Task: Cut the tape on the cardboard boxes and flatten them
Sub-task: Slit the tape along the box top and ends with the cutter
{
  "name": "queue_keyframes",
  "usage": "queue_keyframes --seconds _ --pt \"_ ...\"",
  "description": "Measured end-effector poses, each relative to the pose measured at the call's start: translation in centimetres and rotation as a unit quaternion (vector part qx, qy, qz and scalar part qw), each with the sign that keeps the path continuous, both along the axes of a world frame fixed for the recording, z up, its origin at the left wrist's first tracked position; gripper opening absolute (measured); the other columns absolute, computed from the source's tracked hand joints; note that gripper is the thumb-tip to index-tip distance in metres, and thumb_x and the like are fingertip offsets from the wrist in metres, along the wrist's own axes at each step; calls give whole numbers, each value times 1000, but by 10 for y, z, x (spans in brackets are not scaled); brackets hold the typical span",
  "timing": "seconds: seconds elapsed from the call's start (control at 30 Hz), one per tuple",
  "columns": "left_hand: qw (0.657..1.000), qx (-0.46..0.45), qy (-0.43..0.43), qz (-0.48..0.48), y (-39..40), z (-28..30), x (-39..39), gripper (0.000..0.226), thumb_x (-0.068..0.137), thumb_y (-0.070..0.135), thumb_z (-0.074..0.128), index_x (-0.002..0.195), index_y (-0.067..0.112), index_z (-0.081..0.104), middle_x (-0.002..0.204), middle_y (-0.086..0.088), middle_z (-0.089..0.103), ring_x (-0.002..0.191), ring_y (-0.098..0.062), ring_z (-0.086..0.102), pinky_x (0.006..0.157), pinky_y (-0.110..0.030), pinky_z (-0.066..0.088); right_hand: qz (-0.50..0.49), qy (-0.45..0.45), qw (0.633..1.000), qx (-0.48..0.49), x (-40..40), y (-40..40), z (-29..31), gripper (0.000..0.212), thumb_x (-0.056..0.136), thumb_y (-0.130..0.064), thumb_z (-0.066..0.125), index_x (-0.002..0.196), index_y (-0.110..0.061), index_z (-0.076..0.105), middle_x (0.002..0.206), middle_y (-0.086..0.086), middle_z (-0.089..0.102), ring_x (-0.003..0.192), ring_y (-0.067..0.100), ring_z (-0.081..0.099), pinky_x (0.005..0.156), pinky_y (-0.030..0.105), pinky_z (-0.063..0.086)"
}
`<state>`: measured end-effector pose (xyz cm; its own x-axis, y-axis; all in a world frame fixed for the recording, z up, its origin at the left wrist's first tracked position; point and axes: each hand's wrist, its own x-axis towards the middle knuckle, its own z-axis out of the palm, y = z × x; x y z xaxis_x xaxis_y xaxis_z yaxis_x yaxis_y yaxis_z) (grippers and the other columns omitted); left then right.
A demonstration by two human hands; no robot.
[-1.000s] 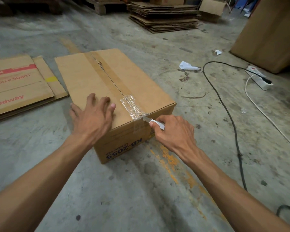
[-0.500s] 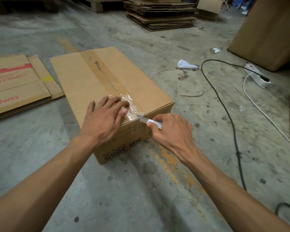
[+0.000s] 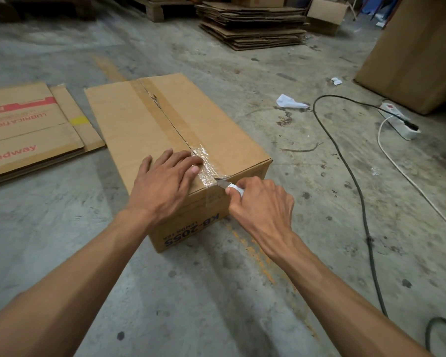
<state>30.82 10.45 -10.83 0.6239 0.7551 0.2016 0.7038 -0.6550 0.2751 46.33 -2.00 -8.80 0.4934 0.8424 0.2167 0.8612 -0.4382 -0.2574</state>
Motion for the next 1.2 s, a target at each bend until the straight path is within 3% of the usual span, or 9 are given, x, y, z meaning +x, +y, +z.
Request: queue_keyframes --seconds 0.4,0.77,1.0,1.2 --pt "1000 10 -11 -7 -1 1 1 56 102 56 6 138 39 46 150 14 42 147 -19 27 117 -57 18 -24 2 1000 3 9 -5 0 36 92 -50 47 88 -20 67 79 5 66 81 33 64 59 31 34" --pt "1000 -4 1 -9 -1 2 -1 60 101 59 4 144 39 40 155 13 37 149 -20 22 119 -55 13 -57 98 992 54 13 5 -7 33 89 -49 54 99 -24 73 85 3 70 87 32 65 64 32 38" --pt "1000 -7 -2 -7 0 2 -3 63 98 61 1 146 41 38 155 13 37 149 -18 21 119 -54 13 -29 74 995 63 18 5 -14 36 91 -52 51 108 -28 71 87 2 72 88 29 66 63 31 36" --pt "1000 -21 -21 -2 0 2 -4 66 97 64 1 146 43 39 155 15 37 149 -16 20 119 -52 11 -14 85 994 69 15 5 -19 34 93 -50 50 105 -25 71 81 2 70 81 27 64 61 31 36"
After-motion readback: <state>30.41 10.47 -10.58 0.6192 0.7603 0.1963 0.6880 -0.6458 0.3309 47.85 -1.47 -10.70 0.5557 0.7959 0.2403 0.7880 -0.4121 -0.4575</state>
